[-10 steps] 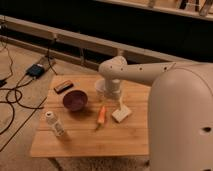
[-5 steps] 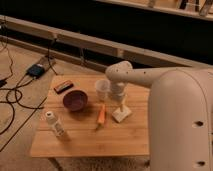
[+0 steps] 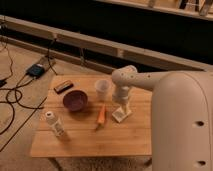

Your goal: Place the white sponge in the ceramic cup

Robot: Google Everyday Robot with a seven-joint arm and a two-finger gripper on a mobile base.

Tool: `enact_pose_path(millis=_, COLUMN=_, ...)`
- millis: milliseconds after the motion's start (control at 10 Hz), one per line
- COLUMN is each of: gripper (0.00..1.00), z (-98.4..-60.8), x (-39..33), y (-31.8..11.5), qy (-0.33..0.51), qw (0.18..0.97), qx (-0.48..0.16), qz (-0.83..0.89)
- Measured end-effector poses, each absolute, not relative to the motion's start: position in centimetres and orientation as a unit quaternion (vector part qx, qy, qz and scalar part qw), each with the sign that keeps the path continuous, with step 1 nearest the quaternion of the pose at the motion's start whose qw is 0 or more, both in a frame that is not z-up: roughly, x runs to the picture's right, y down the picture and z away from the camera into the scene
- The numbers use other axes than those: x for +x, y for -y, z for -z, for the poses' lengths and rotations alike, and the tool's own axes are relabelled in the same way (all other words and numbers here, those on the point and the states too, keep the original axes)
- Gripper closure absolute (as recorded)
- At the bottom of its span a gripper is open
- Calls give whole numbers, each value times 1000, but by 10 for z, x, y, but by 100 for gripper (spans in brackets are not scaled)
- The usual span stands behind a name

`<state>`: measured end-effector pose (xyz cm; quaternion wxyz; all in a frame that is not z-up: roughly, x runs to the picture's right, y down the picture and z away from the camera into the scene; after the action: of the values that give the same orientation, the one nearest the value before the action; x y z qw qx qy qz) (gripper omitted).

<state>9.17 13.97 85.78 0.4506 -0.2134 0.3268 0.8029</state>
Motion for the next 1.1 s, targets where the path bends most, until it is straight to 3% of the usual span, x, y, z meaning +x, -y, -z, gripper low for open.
enact_pose_path(millis=1100, gripper=35, z=-882, x=111, y=-151, qy=-338, qw=422, qx=-210, qz=-815)
